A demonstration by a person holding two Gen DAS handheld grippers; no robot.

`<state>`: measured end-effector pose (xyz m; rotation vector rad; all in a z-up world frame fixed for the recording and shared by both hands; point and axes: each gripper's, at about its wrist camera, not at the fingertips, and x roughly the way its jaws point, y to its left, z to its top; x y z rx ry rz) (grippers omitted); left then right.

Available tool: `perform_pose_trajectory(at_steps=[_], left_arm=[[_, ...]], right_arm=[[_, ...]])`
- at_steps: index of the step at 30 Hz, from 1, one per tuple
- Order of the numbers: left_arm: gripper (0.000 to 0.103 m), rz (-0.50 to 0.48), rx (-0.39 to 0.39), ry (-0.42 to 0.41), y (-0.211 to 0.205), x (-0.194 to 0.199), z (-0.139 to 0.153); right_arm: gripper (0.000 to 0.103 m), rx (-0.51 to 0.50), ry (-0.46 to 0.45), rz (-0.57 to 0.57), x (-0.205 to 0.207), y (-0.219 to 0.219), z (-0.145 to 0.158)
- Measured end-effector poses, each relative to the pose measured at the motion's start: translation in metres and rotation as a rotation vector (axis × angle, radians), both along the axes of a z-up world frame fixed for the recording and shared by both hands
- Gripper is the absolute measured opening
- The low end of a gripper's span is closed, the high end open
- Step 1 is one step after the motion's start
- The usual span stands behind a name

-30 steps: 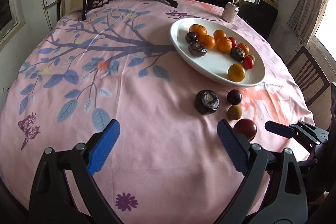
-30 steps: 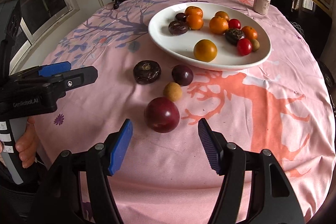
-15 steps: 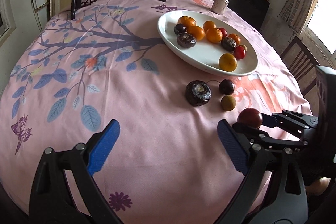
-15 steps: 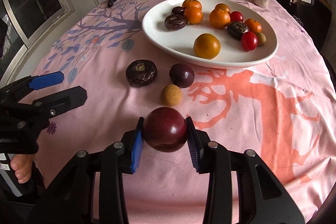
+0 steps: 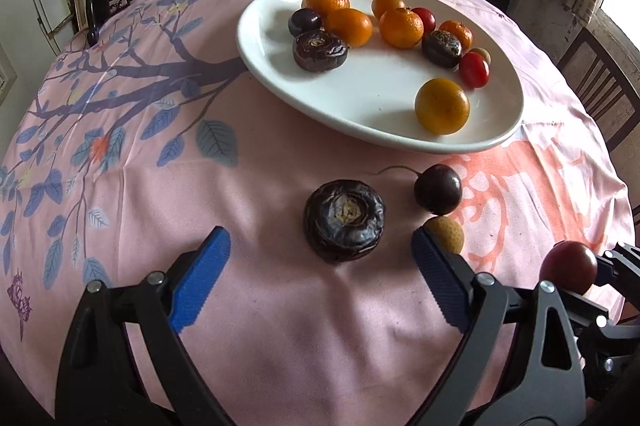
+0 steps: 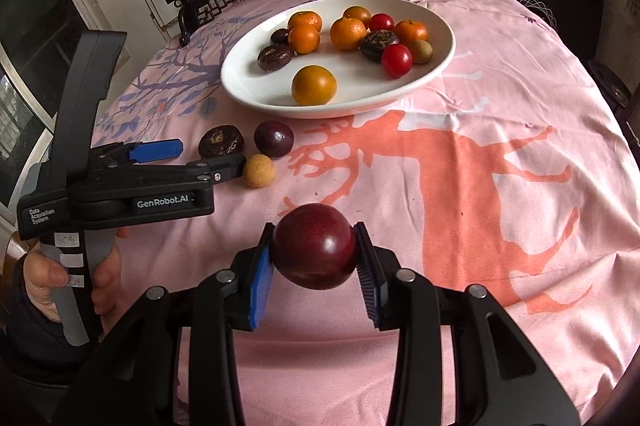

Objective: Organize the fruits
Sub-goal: 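Grasp a dark red plum with the right tool while the left tool grasps a passion fruit, then carry both fruits over the white plate and open both tools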

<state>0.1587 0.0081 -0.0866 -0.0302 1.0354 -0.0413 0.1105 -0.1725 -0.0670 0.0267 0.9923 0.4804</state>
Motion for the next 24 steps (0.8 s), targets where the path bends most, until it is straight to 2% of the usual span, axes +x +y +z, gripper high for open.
perform_pose_trajectory(at_steps=[2, 5, 7, 8, 10, 14, 20, 24], left_arm=[[0.081, 0.003, 0.042, -0.016, -0.004, 0.001, 0.000], [0.069, -0.009, 0.043, -0.026, -0.008, 0.000, 0.002], [0.044, -0.020, 0.045, -0.035, -0.011, -0.002, 0.005], [0.040, -0.028, 0.038, -0.035, -0.012, -0.004, 0.006], [0.040, -0.028, 0.031, -0.035, -0.013, -0.007, 0.007], [0.040, -0.023, -0.036, -0.036, -0.006, -0.021, 0.013], [0.039, -0.007, -0.097, -0.065, 0.012, -0.050, 0.028], [0.039, -0.013, -0.127, -0.084, 0.021, -0.055, 0.044]], right_arm=[[0.039, 0.007, -0.002, -0.003, 0.000, -0.003, 0.001], [0.039, 0.014, -0.005, -0.004, -0.003, -0.005, 0.003], [0.039, 0.015, -0.005, -0.003, -0.004, -0.004, 0.003], [0.039, 0.015, -0.004, -0.003, -0.004, -0.004, 0.004], [0.039, 0.014, -0.005, 0.000, -0.005, -0.003, 0.005], [0.039, 0.010, -0.013, 0.002, -0.006, -0.001, 0.009], [0.039, 0.008, -0.009, 0.006, -0.004, 0.004, 0.007], [0.039, 0.000, -0.005, 0.017, 0.002, 0.007, 0.008]])
